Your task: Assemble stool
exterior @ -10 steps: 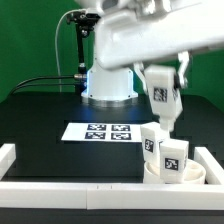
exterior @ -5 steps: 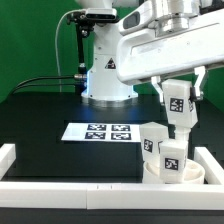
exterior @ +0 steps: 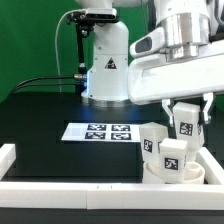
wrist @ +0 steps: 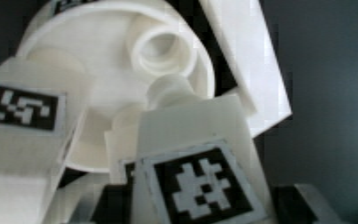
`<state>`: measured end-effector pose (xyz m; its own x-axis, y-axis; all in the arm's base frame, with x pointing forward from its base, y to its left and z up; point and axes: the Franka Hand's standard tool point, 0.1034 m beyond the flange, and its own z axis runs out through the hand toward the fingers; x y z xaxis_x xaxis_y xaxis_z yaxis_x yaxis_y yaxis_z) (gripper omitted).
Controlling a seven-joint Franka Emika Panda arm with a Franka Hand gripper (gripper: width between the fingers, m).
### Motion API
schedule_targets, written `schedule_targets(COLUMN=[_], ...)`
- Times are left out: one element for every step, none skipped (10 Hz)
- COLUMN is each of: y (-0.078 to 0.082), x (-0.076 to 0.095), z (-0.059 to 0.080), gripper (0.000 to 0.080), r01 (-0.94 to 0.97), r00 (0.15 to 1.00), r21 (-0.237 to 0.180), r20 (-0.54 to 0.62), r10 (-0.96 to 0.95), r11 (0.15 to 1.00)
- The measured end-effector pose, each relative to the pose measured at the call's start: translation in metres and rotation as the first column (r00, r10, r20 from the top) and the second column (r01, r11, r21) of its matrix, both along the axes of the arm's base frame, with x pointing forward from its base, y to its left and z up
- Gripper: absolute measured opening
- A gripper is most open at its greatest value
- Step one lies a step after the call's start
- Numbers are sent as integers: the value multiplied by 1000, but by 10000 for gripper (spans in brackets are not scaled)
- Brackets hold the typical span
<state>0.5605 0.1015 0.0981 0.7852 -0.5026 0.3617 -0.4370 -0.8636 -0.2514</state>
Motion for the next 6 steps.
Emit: schedule_targets(y=[0, 0, 2, 4, 5, 7], x=[-1, -3, -4, -3, -4, -4], z=[-3, -8, -13, -15, -20, -23], gripper=[320, 320, 320, 320, 320, 320], r01=[0, -2, -5, -8, -11, -15], r00=[1000, 1000, 1000, 1000, 1000, 999], r21=[-2, -4, -7, -8, -11, -11], r20=[-5, -13, -19, -18, -26, -29], r10=[0, 2, 5, 8, 11, 15], r11=[1000, 1000, 1000, 1000, 1000, 1000])
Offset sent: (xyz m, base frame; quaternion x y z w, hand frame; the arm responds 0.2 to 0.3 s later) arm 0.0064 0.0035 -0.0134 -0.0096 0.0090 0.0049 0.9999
